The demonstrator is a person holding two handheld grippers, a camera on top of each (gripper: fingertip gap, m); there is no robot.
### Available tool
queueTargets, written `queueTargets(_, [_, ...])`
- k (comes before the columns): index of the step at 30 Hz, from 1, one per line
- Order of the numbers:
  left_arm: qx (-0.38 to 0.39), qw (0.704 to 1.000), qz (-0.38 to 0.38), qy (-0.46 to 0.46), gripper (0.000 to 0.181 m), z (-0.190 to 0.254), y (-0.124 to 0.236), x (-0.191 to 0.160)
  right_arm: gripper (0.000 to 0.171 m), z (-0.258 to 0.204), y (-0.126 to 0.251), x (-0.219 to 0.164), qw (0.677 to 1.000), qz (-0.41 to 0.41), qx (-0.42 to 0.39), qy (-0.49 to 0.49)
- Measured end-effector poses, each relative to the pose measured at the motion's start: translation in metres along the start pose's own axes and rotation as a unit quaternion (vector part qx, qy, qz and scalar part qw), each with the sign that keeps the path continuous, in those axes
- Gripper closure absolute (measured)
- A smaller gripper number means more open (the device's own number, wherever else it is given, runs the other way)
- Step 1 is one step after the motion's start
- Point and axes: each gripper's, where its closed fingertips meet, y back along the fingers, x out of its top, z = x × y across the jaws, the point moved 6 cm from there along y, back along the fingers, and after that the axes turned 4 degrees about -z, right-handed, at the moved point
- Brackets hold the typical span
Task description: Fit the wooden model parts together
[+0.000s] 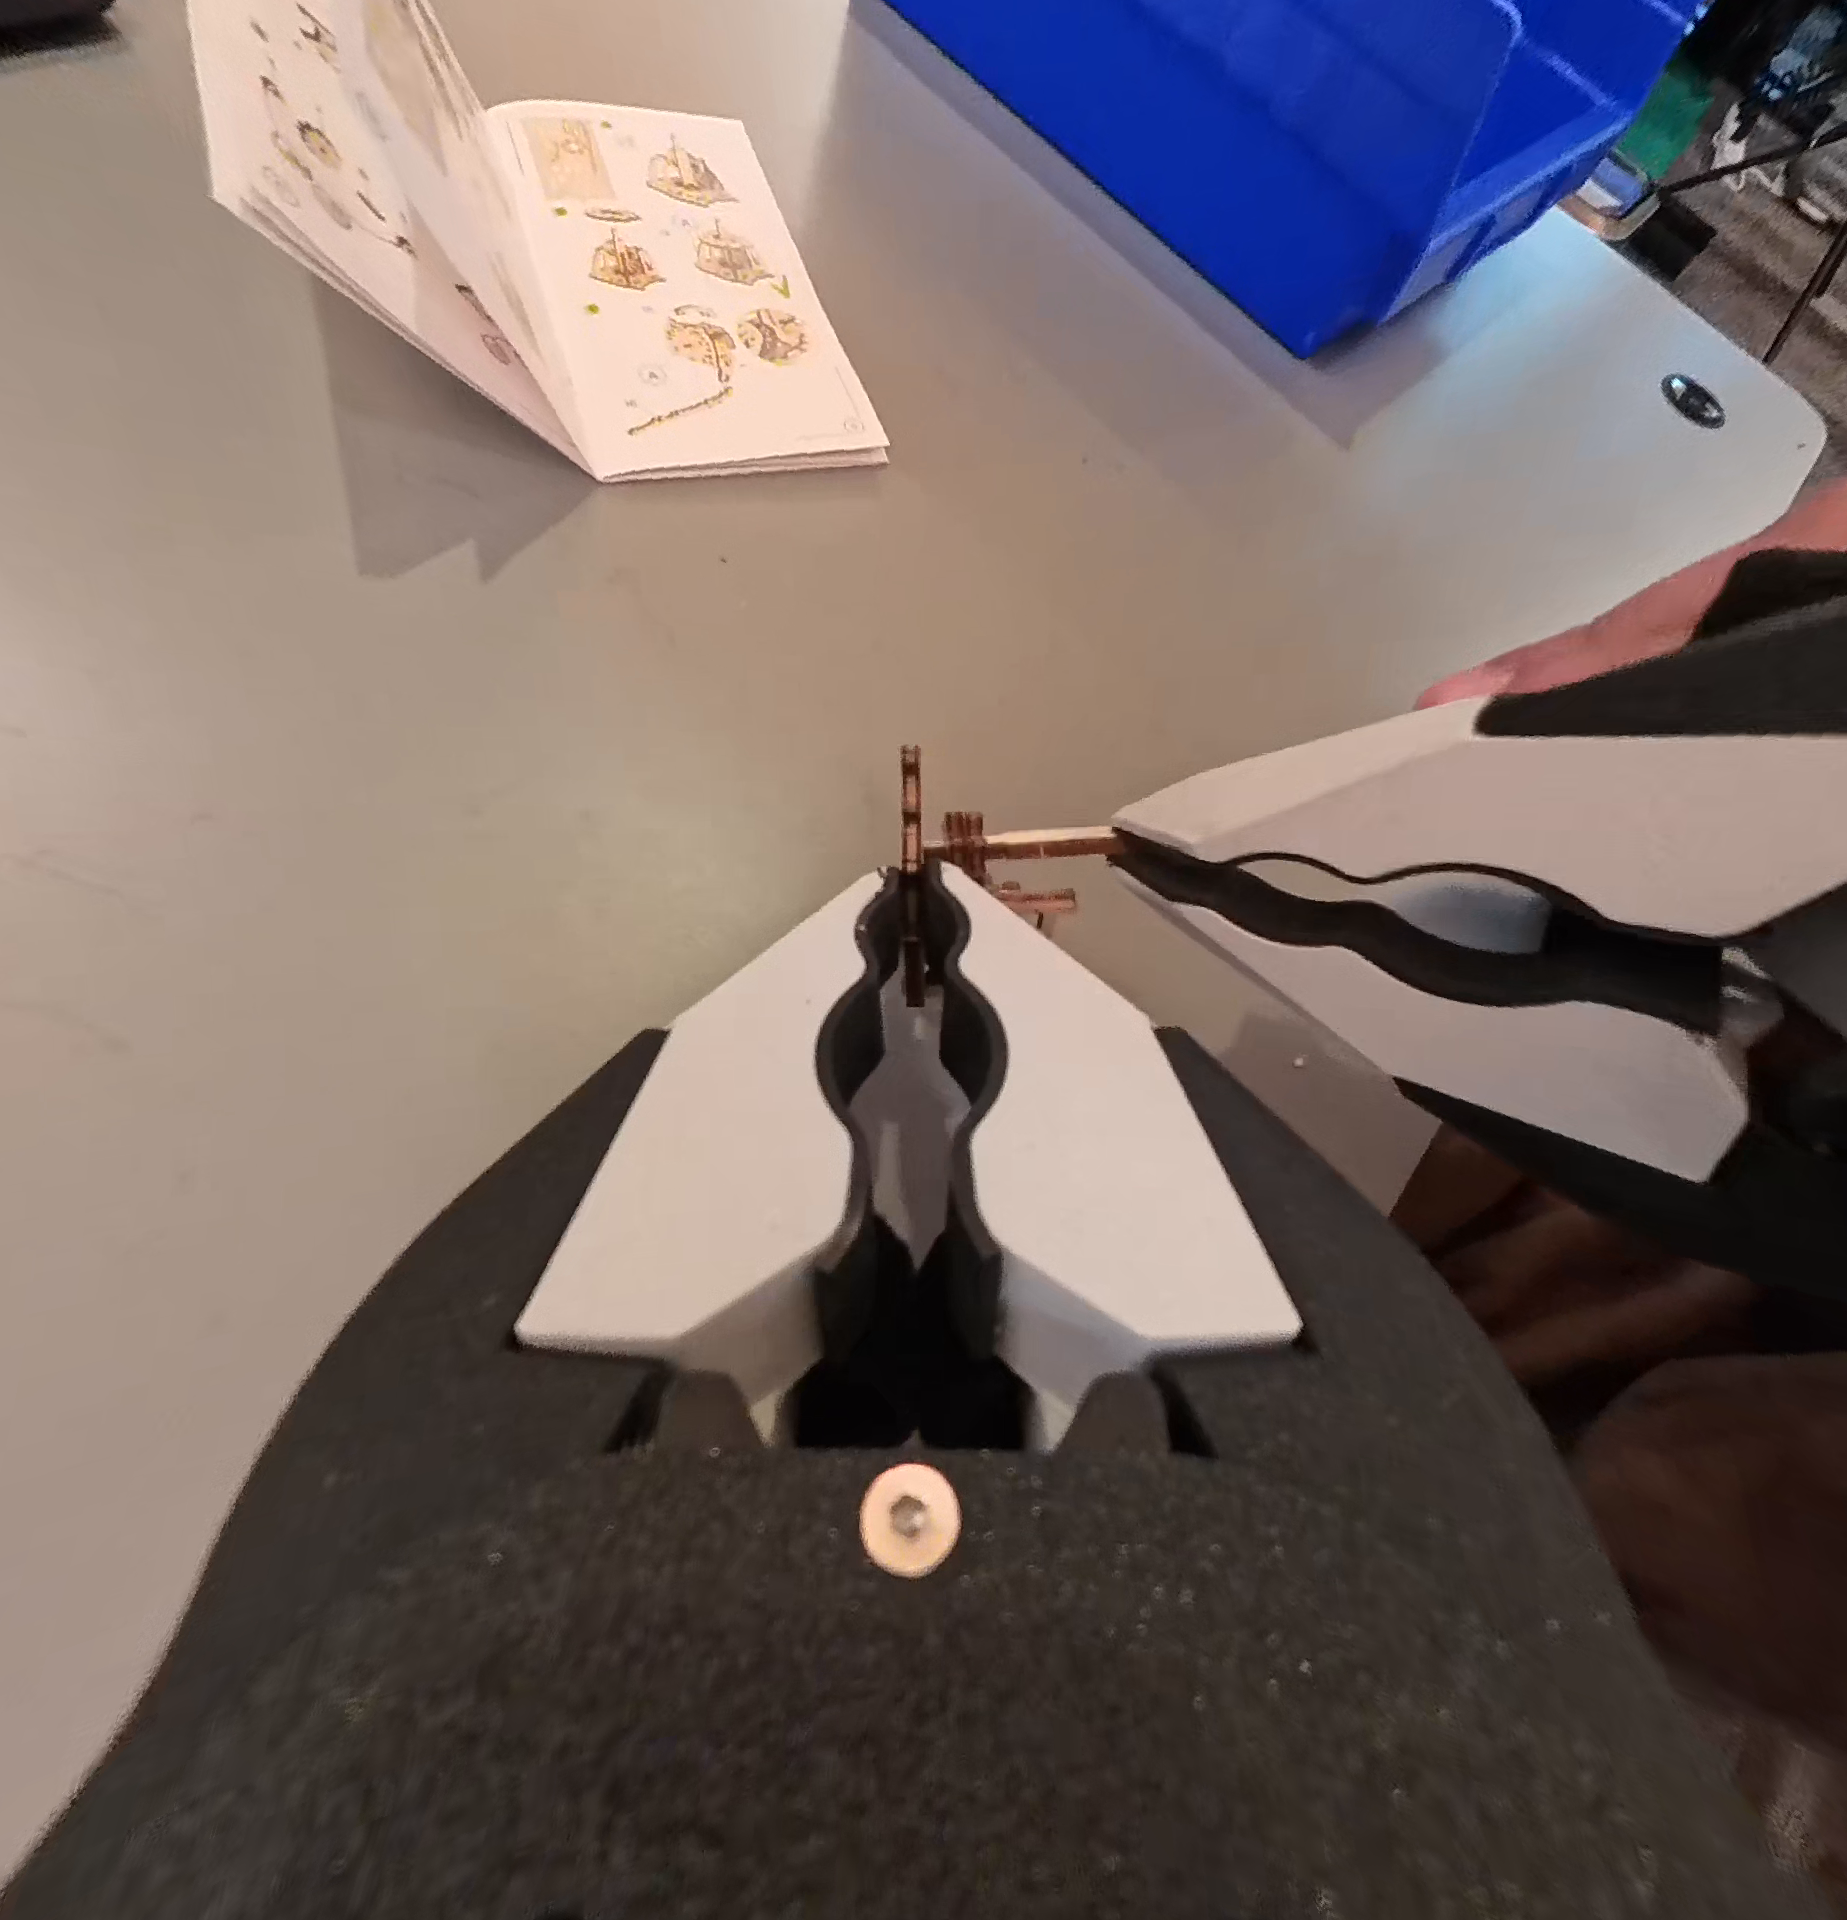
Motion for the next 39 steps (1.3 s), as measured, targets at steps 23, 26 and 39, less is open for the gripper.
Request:
queueTargets(23, [0.062, 0.987, -0.086, -0.122, 0.180, 0.003, -0.013, 0.002, 0.154, -0.026, -0.011, -0.009, 0.961, 0.188, 0.135, -0.151])
queueTargets(26, [0.067, 0.985, -0.086, -0.134, 0.180, 0.003, -0.012, 0.001, 0.151, -0.010, -0.011, -0.027, 0.928, 0.218, 0.208, -0.218])
queueTargets(39, [0.062, 0.986, -0.068, -0.140, 0.180, -0.007, 0.005, -0.005, 0.158, -0.015, -0.039, -0.029, 0.890, 0.125, 0.312, -0.308])
